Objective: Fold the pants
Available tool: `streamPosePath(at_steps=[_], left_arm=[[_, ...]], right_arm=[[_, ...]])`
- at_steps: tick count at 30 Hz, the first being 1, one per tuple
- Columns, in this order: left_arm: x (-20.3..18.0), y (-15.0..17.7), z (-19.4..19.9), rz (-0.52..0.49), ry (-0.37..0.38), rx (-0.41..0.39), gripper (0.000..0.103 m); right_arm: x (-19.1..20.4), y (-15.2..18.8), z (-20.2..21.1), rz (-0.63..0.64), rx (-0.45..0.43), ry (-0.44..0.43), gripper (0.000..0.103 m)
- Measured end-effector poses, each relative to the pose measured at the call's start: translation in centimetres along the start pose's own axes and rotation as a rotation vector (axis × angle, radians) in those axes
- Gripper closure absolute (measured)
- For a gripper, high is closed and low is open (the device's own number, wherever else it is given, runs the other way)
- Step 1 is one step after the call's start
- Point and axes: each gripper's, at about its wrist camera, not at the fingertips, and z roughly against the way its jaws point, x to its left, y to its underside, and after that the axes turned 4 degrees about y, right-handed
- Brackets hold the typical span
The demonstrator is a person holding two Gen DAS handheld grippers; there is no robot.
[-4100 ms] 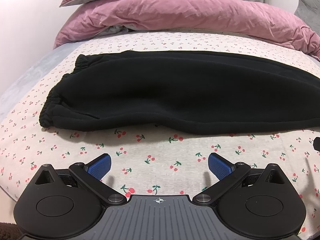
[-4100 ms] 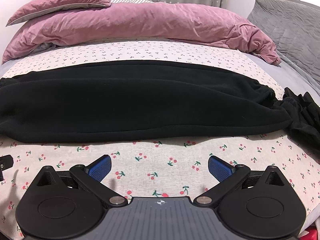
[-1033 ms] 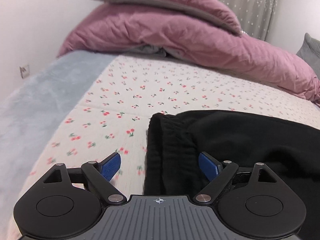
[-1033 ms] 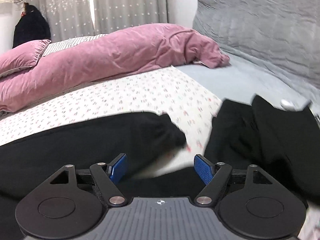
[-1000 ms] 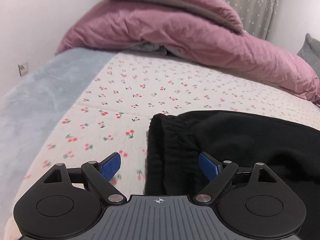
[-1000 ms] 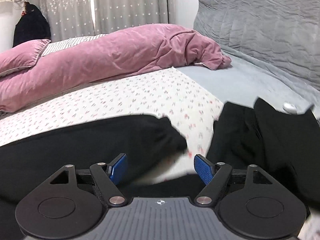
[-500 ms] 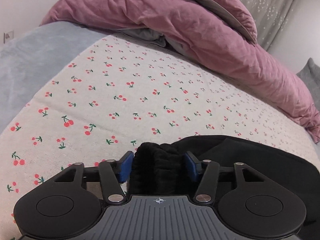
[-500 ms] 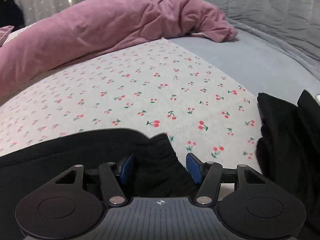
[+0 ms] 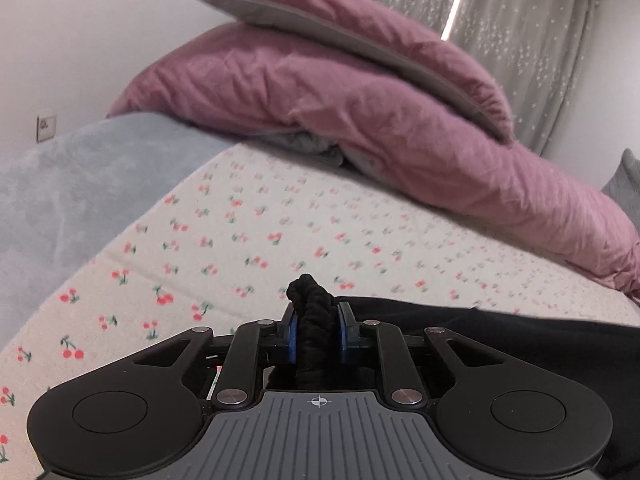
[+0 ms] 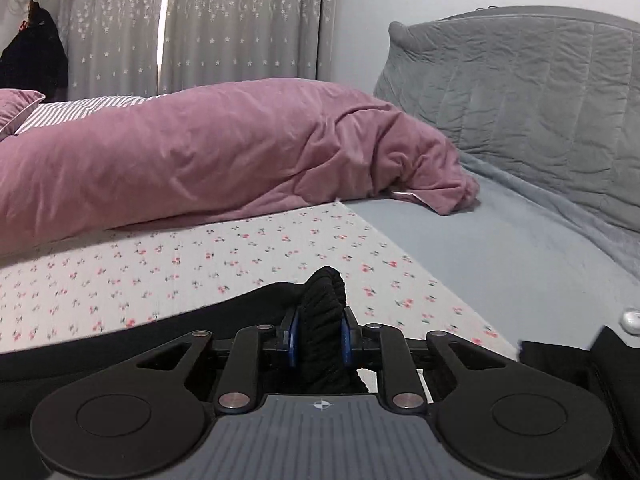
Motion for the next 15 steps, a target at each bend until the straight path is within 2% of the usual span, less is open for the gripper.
streamPosePath(at_steps=[3, 4, 5, 6, 8, 9, 12, 15], left_arm=[[0.5, 0.8, -1.7, 0.005, -0.028, 0.047, 0.076], [0.6, 0.9, -1.8, 0.011, -0.036, 0.046, 0.068], [0.6, 0.8, -1.6, 0.015, -0.044, 0.044, 0.061], [0.5, 0.6, -1.3, 0.01, -0.052, 0.041, 0.059], [-0.4, 0.2, -0.2, -0.041, -0.104, 0.029, 0.044], [-1.1, 0.0, 0.6, -0.077, -0.122, 0.017, 0.043], [-3.6, -0.4, 2.6, -0.141, -0.103, 0.006, 0.04], [-7.3, 0.2, 3.8, -0.172, 0.0, 0.021, 0.036]], right_arm=[[0.8, 0.9, -3.6, 0.028, 0.095, -0.004, 0.076], [1.2, 1.8, -4.7, 0.047, 0.133, 0.009, 0.071], [1.6, 2.5, -5.3, 0.066, 0.159, 0.027, 0.063], [1.8, 3.2, -5.5, 0.078, 0.17, 0.051, 0.058], [1.1, 3.4, -4.5, 0.052, 0.149, 0.064, 0.039], [0.4, 3.2, -3.9, 0.023, 0.148, 0.061, 0.038], [-2.0, 2.4, -1.9, -0.06, 0.164, 0.041, 0.037], [-3.9, 2.6, 0.0, -0.125, 0.21, 0.047, 0.035]])
